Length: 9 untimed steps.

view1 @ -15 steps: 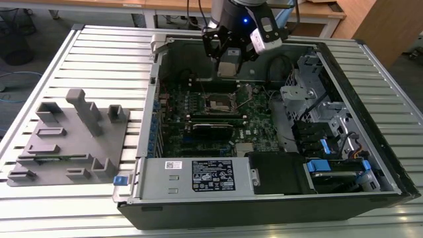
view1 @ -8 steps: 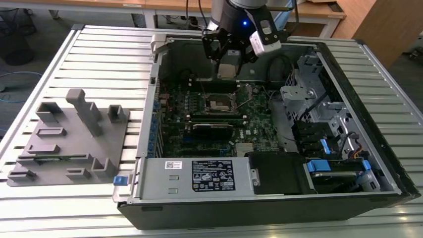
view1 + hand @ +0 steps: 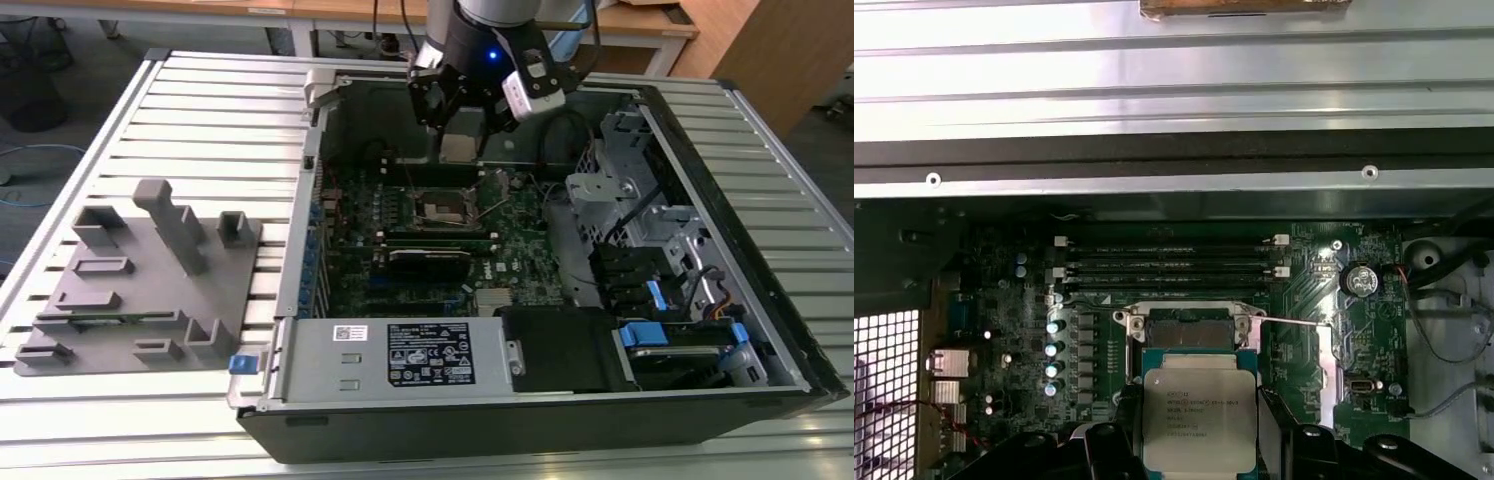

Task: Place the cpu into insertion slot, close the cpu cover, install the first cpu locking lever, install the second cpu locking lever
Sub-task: 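Place the cpu into insertion slot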

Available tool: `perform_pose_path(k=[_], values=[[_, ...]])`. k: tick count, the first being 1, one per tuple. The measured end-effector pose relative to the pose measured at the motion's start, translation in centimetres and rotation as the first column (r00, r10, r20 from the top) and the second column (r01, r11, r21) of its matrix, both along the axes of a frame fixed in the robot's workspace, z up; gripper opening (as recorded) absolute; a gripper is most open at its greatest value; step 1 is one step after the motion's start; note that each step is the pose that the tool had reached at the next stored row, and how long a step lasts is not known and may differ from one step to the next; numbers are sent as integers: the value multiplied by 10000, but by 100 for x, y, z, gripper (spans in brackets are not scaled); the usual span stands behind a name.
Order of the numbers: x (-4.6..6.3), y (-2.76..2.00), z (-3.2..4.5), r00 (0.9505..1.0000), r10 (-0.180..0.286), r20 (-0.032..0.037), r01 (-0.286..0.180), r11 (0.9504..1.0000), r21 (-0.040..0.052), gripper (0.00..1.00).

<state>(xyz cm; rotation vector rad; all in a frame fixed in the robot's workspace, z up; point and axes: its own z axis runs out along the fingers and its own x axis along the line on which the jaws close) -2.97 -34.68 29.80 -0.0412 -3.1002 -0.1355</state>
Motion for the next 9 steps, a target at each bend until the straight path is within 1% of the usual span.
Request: perform_pose_path(k=[6,9], values=[[0,0,-55,10000,0,36,0,10000,0,54],[0,0,-62,10000,0,37,0,10000,-2,54]])
